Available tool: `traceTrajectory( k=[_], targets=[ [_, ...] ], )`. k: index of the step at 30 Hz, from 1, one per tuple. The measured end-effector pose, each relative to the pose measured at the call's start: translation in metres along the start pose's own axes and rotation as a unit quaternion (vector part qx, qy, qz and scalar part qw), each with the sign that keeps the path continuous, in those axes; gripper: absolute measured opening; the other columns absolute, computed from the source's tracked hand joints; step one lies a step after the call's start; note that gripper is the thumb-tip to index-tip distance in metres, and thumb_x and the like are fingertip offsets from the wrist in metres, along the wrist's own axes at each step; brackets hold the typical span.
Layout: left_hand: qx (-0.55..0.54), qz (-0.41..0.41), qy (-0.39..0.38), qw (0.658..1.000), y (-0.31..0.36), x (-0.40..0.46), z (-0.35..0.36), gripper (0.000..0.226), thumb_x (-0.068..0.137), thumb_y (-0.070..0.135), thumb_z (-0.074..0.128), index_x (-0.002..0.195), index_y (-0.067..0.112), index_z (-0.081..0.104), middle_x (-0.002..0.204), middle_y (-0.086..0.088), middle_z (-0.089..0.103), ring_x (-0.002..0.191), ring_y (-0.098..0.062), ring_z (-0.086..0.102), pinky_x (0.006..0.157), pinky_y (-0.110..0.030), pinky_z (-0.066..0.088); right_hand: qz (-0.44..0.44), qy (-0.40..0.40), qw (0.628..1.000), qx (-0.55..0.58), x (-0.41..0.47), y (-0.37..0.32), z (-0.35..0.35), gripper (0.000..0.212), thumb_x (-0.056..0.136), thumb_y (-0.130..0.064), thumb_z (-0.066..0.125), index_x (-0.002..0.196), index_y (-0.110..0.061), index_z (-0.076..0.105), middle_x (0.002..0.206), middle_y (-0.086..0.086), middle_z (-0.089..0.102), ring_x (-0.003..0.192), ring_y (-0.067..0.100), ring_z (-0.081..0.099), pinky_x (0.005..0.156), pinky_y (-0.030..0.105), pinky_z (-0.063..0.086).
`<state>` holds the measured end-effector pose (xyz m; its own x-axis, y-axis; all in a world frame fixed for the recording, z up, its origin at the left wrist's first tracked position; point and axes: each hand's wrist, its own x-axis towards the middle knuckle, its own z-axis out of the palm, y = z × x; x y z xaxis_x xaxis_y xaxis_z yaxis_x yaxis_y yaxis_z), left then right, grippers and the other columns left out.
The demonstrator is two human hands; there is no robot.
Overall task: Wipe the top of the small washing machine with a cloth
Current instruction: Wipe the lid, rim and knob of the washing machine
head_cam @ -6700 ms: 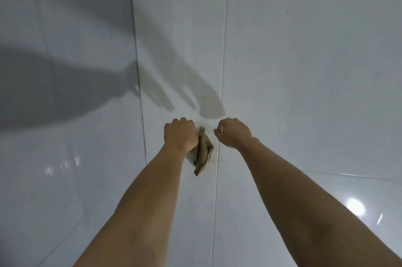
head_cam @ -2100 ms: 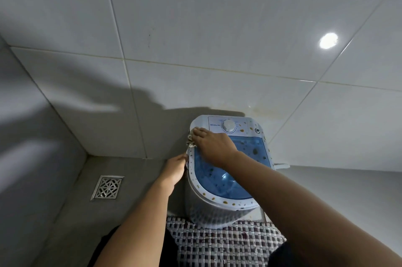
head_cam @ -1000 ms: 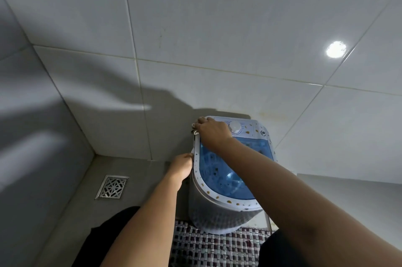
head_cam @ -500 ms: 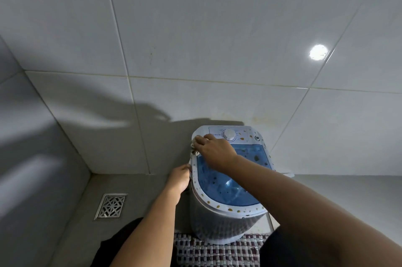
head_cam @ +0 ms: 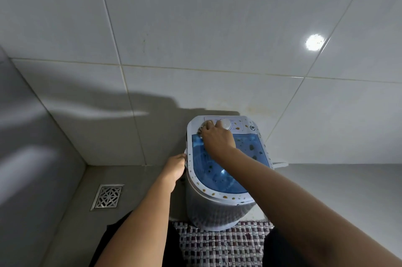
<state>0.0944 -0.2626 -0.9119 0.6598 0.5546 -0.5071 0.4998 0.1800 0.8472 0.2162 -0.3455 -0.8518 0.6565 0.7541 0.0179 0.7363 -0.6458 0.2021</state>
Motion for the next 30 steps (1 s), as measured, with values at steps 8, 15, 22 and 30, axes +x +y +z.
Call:
traceTrajectory(
  k=[8,15,22,30],
  targets=[
    [0.007,-0.007,-0.001,1.000,0.001,-0.002,0.001,0.033,0.109,0.023,0.040,0.110,0.027,0.073,0.124,-0.002,0.063,0.108,-0.020,0.054,0.089,-0.030,0.034,-0.039,-0.024,0.999,-0.026,0.020,0.011,-0.012,0.040,0.098,-0.005,0.054,0.138,-0.010,0.058,0.136,0.008,0.058,0.128,0.034,0.046,0.083,0.041,0.052],
    [0.013,-0.019,0.009,1.000,0.004,-0.010,0.004,0.039,0.110,0.027,0.037,0.135,0.020,0.066,0.150,-0.008,0.055,0.141,-0.029,0.047,0.103,-0.037,0.035,0.024,-0.039,0.999,0.001,0.062,0.060,-0.025,0.034,0.095,-0.007,0.054,0.128,-0.011,0.061,0.125,0.011,0.065,0.123,0.032,0.050,0.082,0.038,0.046],
    [0.011,-0.012,0.004,1.000,0.003,-0.006,0.004,0.035,0.110,0.025,0.036,0.120,0.028,0.070,0.140,-0.005,0.062,0.131,-0.026,0.054,0.093,-0.034,0.032,0.083,-0.053,0.995,0.018,0.056,0.122,-0.012,0.037,0.093,-0.009,0.057,0.129,-0.013,0.062,0.121,0.011,0.066,0.119,0.032,0.055,0.085,0.039,0.048],
    [-0.004,-0.014,0.012,1.000,0.001,-0.006,0.006,0.034,0.109,0.026,0.038,0.110,0.031,0.071,0.138,-0.005,0.064,0.123,-0.024,0.057,0.093,-0.035,0.031,0.055,-0.041,0.995,0.074,0.061,0.102,-0.002,0.044,0.091,-0.010,0.058,0.132,-0.023,0.065,0.120,0.006,0.067,0.116,0.029,0.055,0.088,0.039,0.050]
  ],
)
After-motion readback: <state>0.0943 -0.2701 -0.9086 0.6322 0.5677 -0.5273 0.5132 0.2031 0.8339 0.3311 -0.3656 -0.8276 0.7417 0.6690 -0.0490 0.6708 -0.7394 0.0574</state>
